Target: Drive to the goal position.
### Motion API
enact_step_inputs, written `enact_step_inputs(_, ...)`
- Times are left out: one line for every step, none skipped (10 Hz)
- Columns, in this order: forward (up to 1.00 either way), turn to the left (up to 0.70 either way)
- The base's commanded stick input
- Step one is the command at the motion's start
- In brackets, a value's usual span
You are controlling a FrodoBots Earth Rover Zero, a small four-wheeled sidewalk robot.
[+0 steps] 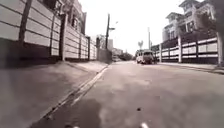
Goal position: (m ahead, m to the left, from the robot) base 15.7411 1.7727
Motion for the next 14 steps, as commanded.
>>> enact_step_inputs(0.70,0.00)
enact_step_inputs(0.70,0.00)
enact_step_inputs(0.70,0.00)
enact_step_inputs(0.70,0.00)
enact_step_inputs(0.70,0.00)
enact_step_inputs(0.70,0.00)
enact_step_inputs(0.70,0.00)
enact_step_inputs(0.70,0.00)
enact_step_inputs(0.70,0.00)
enact_step_inputs(0.70,0.00)
enact_step_inputs(0.70,0.00)
enact_step_inputs(0.70,-0.02)
enact_step_inputs(0.70,-0.16)
enact_step_inputs(0.70,-0.26)
